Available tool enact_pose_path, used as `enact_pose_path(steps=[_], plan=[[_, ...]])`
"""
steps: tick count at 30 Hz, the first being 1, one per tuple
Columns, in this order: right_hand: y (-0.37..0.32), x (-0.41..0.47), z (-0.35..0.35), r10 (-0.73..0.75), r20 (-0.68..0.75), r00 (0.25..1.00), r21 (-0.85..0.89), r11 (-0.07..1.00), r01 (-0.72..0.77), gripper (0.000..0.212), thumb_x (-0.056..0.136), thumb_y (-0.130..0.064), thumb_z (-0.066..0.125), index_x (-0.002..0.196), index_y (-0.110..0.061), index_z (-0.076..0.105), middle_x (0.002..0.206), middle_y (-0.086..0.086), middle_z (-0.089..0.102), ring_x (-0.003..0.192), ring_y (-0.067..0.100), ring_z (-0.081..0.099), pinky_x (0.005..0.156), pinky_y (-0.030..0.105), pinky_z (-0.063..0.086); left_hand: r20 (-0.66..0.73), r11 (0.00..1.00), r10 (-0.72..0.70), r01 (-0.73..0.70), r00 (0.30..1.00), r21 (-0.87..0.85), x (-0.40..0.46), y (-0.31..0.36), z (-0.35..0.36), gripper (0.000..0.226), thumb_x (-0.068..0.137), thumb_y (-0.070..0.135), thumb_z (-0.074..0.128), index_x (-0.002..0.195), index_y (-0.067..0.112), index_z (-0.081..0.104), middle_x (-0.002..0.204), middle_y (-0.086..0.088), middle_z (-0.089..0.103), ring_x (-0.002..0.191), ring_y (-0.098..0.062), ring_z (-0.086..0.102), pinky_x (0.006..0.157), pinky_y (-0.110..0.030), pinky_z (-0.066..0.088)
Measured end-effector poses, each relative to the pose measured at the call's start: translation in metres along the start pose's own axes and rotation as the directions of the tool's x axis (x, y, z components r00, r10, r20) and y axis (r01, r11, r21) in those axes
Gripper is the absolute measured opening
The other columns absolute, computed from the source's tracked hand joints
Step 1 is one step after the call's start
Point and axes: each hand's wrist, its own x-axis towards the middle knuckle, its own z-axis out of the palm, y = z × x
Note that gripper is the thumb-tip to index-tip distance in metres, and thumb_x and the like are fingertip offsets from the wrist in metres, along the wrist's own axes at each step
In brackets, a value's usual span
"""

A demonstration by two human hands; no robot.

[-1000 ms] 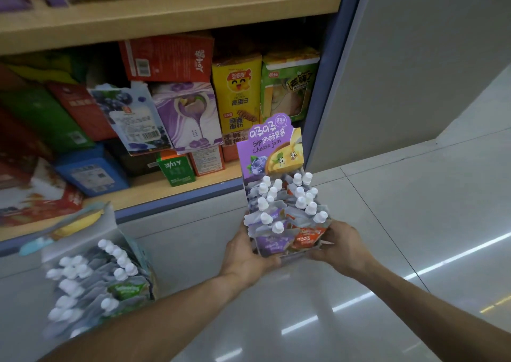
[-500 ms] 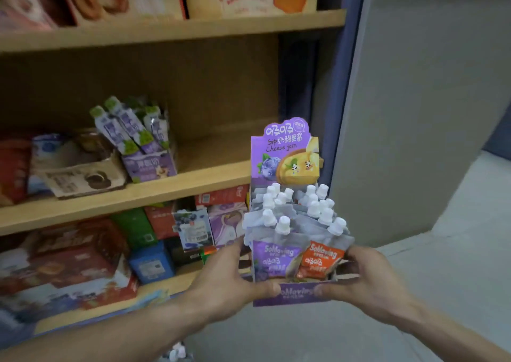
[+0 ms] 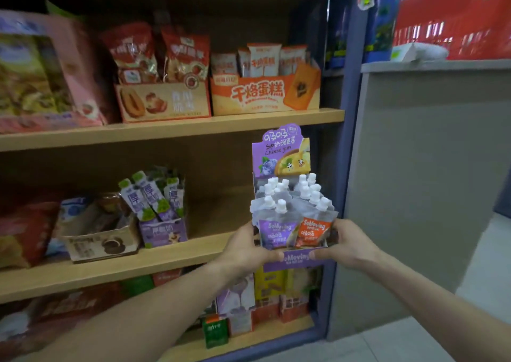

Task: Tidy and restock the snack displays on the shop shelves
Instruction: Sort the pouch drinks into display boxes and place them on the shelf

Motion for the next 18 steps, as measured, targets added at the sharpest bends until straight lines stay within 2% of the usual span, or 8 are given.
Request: enact_pose_path(steps=[3,5,8,11,13,15,18], plan=[[0.01,0.033,0.009,0.021,-0.036,0.999,-0.013,1.0,-0.022,0.036,0.063,-0.016,0.091,0.09,-0.023,0.069,0.088,-0.01,0.074,0.087,0.011,0.071,0.079,0.031,0.057,-0.012,0.997,-0.038,0.037,0.999,-0.065,0.035,-0.009,0.013,0.062,0.074,0.011,0.091,0.122,0.028,0.055,0.117,0.009,0.068,0.105,-0.01,0.066,0.09,-0.037,0.06],[0.018,0.05,0.013,0.038,-0.041,0.998,-0.008,0.999,-0.038,0.037,0.065,-0.015,0.09,0.093,-0.024,0.067,0.091,-0.009,0.074,0.089,0.012,0.07,0.08,0.033,0.058,-0.003,0.995,-0.06,0.059,0.998,-0.083,0.055,-0.015,0.019,0.059,0.076,0.009,0.089,0.122,0.025,0.055,0.113,0.01,0.068,0.102,-0.009,0.066,0.09,-0.037,0.06],[0.032,0.072,0.015,0.05,-0.064,0.997,0.027,0.998,-0.049,0.042,0.065,-0.015,0.088,0.098,-0.025,0.065,0.095,-0.007,0.075,0.09,0.011,0.071,0.085,0.04,0.059,-0.006,0.991,-0.086,0.084,0.996,-0.106,0.081,-0.02,0.027,0.056,0.076,0.009,0.087,0.121,0.026,0.057,0.113,0.007,0.07,0.105,-0.015,0.069,0.095,-0.044,0.059],[0.035,0.094,0.017,0.063,-0.089,0.994,0.028,0.998,-0.061,0.047,0.072,-0.01,0.084,0.108,-0.027,0.059,0.102,-0.008,0.071,0.096,0.012,0.068,0.088,0.037,0.057,-0.013,0.991,-0.11,0.109,0.994,-0.08,0.106,-0.014,0.031,0.051,0.078,0.008,0.084,0.114,0.03,0.055,0.114,0.007,0.07,0.107,-0.014,0.067,0.101,-0.042,0.055],[0.034,0.108,0.019,0.101,-0.11,0.989,0.056,0.994,-0.096,0.051,0.077,-0.005,0.078,0.117,-0.026,0.054,0.108,-0.006,0.069,0.1,0.012,0.066,0.087,0.034,0.055,0.012,0.991,-0.124,0.125,0.992,-0.049,0.122,-0.007,0.033,0.051,0.082,0.013,0.082,0.12,0.029,0.051,0.117,0.008,0.067,0.11,-0.013,0.065,0.102,-0.038,0.053],[0.034,0.122,0.022,0.144,-0.124,0.982,0.086,0.987,-0.134,0.047,0.083,-0.002,0.071,0.12,-0.022,0.051,0.111,-0.002,0.067,0.1,0.013,0.063,0.082,0.03,0.052,0.022,0.988,-0.153,0.154,0.988,-0.029,0.136,-0.001,0.033,0.05,0.085,0.019,0.081,0.124,0.026,0.05,0.119,0.007,0.066,0.112,-0.014,0.064,0.104,-0.039,0.052],[0.035,0.139,0.023,0.189,-0.123,0.974,0.111,0.978,-0.176,0.038,0.092,-0.003,0.064,0.12,-0.02,0.047,0.108,-0.002,0.062,0.095,0.012,0.058,0.07,0.023,0.045,0.057,0.979,-0.203,0.203,0.977,0.011,0.156,0.004,0.033,0.035,0.089,0.024,0.077,0.116,0.026,0.056,0.123,0.002,0.065,0.115,-0.018,0.062,0.107,-0.042,0.05]])
